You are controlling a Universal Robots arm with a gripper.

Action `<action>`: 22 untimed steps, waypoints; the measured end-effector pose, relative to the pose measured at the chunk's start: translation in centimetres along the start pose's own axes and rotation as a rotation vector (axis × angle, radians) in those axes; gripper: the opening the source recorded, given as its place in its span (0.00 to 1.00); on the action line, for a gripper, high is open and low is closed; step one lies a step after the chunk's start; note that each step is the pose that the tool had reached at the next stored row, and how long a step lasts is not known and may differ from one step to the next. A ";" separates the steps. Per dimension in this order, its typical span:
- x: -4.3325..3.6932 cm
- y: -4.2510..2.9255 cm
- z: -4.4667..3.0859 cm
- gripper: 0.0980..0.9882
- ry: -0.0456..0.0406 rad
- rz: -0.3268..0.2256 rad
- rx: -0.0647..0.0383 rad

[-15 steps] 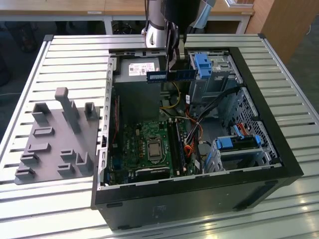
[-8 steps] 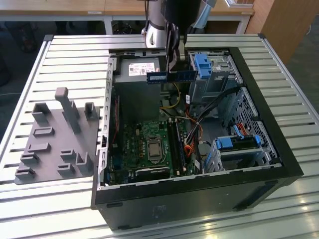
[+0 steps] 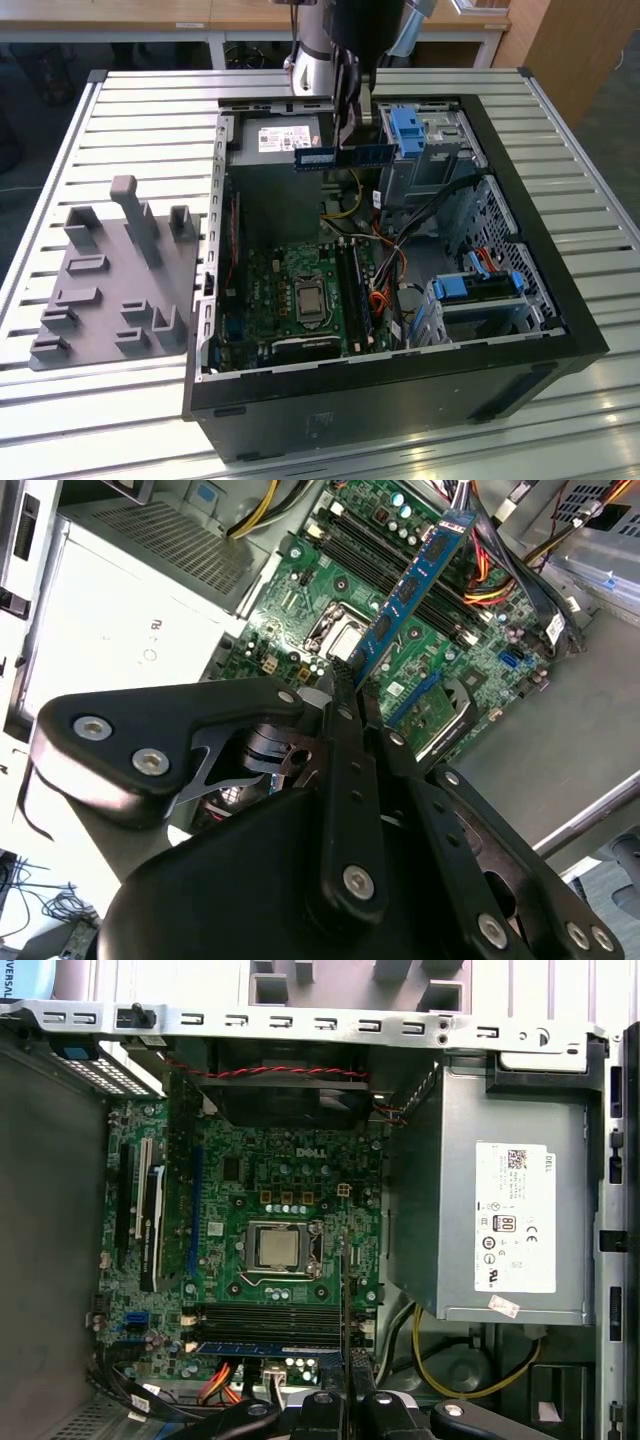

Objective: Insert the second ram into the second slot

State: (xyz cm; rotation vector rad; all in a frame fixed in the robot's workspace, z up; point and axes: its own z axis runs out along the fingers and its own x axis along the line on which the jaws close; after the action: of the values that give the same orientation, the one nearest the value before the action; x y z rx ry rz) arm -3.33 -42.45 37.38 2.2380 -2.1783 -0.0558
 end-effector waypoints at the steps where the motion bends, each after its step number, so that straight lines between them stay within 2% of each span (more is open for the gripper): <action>1: 0.05 0.00 0.00 0.04 0.0000 0.000 0.000; 22: 0.84 0.02 -0.01 0.04 0.0001 0.000 0.000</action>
State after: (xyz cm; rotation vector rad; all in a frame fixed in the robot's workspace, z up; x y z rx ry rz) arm -3.33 -43.29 37.39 2.2380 -2.1782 -0.0557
